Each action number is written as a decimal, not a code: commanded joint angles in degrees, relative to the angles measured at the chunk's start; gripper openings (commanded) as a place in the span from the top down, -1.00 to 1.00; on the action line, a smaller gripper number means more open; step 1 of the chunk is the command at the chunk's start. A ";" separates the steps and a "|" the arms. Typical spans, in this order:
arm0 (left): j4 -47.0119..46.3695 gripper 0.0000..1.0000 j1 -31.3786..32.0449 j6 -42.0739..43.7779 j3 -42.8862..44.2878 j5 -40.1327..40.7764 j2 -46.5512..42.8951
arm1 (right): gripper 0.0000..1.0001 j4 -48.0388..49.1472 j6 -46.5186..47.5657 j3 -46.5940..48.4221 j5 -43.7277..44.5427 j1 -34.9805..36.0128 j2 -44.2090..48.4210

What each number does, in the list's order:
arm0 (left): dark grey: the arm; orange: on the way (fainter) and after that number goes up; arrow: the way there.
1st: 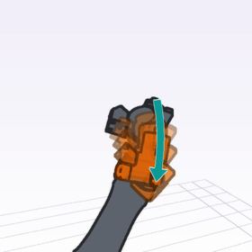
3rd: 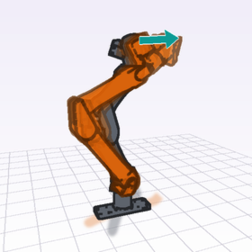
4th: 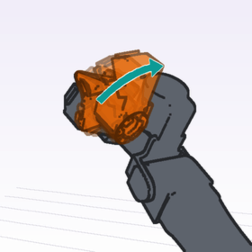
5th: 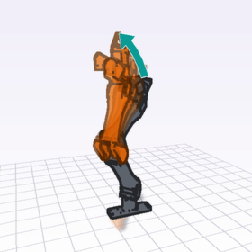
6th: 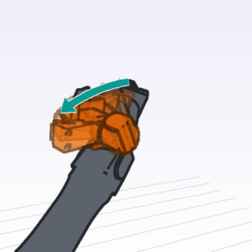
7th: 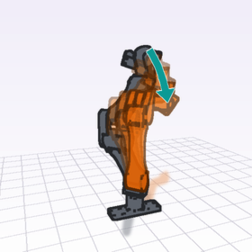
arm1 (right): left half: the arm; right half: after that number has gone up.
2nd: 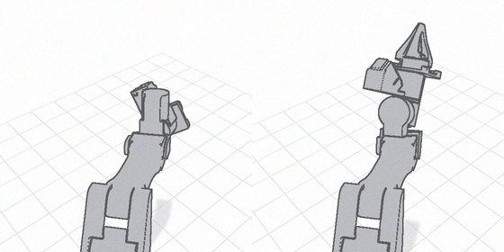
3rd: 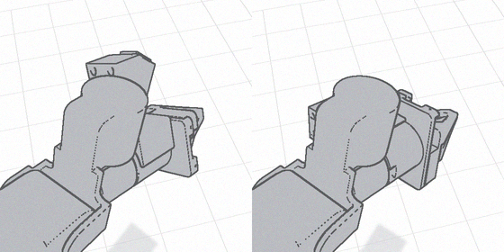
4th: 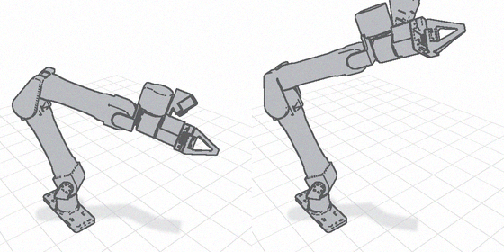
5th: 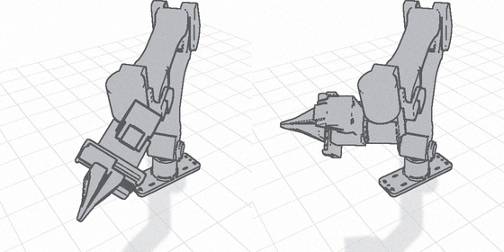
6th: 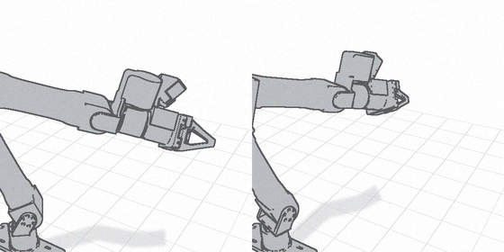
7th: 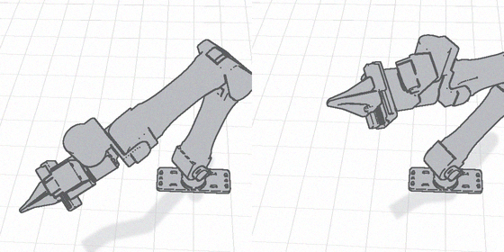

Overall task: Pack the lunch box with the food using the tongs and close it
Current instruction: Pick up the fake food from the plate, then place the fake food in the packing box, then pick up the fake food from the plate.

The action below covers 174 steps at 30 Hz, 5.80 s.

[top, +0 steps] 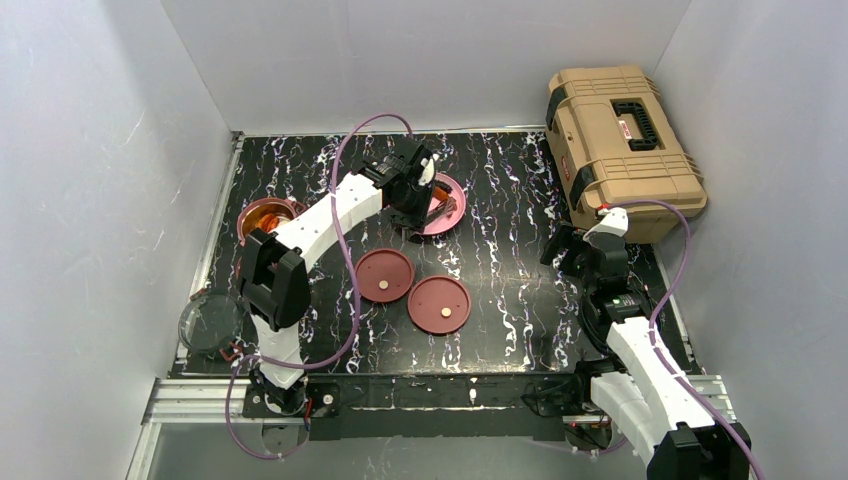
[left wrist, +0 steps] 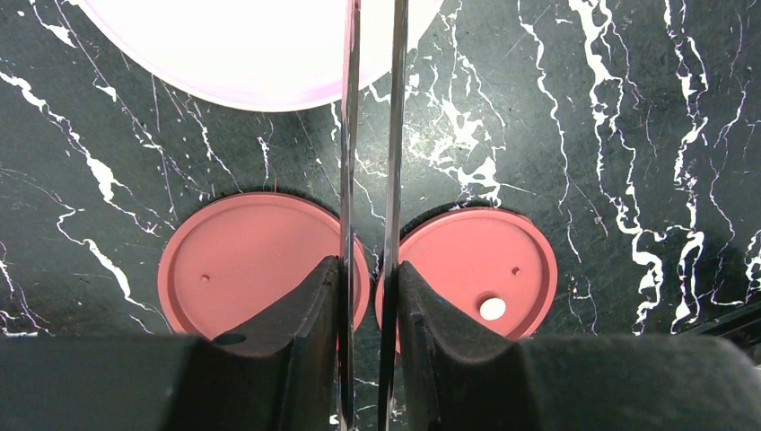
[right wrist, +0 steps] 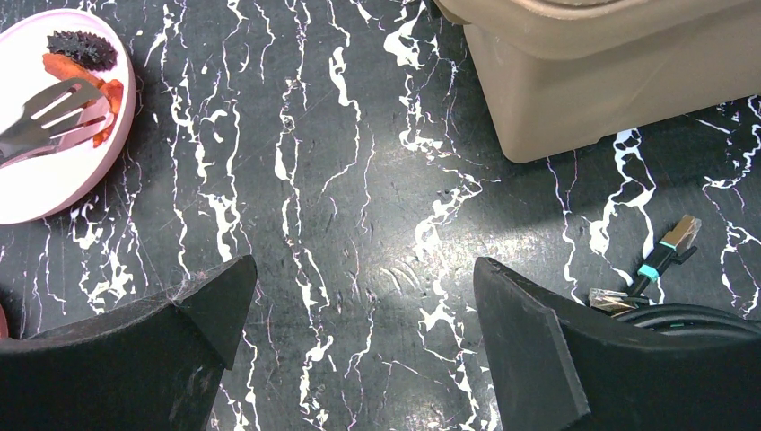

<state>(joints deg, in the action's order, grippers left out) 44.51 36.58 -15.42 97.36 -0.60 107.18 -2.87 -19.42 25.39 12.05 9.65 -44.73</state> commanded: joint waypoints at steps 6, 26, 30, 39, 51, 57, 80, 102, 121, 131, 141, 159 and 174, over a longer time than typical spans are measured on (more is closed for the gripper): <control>0.11 0.71 0.47 -0.10 0.34 -2.03 -4.67 | -1.00 2.35 -0.29 0.28 0.74 -0.07 -0.09; 7.99 0.77 -7.16 1.45 -4.00 -4.75 -19.22 | -1.00 1.48 0.23 0.71 1.57 -0.07 0.84; 13.57 0.77 -11.56 2.62 -6.32 -4.53 -24.80 | -1.00 1.36 0.33 0.72 1.68 -0.09 1.09; 29.27 0.80 -22.33 3.86 -10.77 5.45 -37.82 | -1.00 1.19 0.52 0.96 2.15 -0.07 0.92; 39.19 0.81 -25.42 0.74 -8.81 16.20 -43.96 | -1.00 1.89 0.38 0.90 2.01 -0.11 -0.04; 41.86 0.81 -25.42 -0.74 -8.66 23.06 -46.76 | -1.00 2.34 0.24 0.91 1.52 -0.07 -0.84; 40.35 0.40 -25.42 -1.19 -13.89 15.02 -45.64 | -1.00 1.73 0.09 0.67 1.31 -0.07 0.74; 25.92 0.52 -17.53 -2.55 -4.66 4.53 -37.96 | -1.00 1.39 0.26 0.72 1.78 -0.07 1.43; -0.90 0.41 -0.59 -17.35 -2.64 5.65 -12.28 | -1.00 1.10 0.00 0.22 0.95 -0.07 3.04; -5.21 0.33 -0.46 -20.47 -2.35 6.23 -6.56 | -1.00 1.56 -0.28 0.01 0.26 -0.07 3.05; -6.00 0.28 -0.45 -21.15 -0.26 5.68 -2.34 | -1.00 1.82 -0.48 -0.21 -0.02 -0.07 3.03; -7.00 0.29 -0.46 -19.46 3.41 4.17 3.14 | -1.00 2.35 -0.79 -0.56 -0.84 -0.07 2.62; -0.08 0.51 -0.48 -13.77 0.84 7.81 -0.86 | -1.00 2.35 -1.00 -0.60 -0.70 -0.11 2.14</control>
<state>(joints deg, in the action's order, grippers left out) 40.25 35.86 -32.18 98.83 5.15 111.57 -2.87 -19.79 24.67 11.20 9.65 -42.48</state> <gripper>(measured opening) 0.302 1.000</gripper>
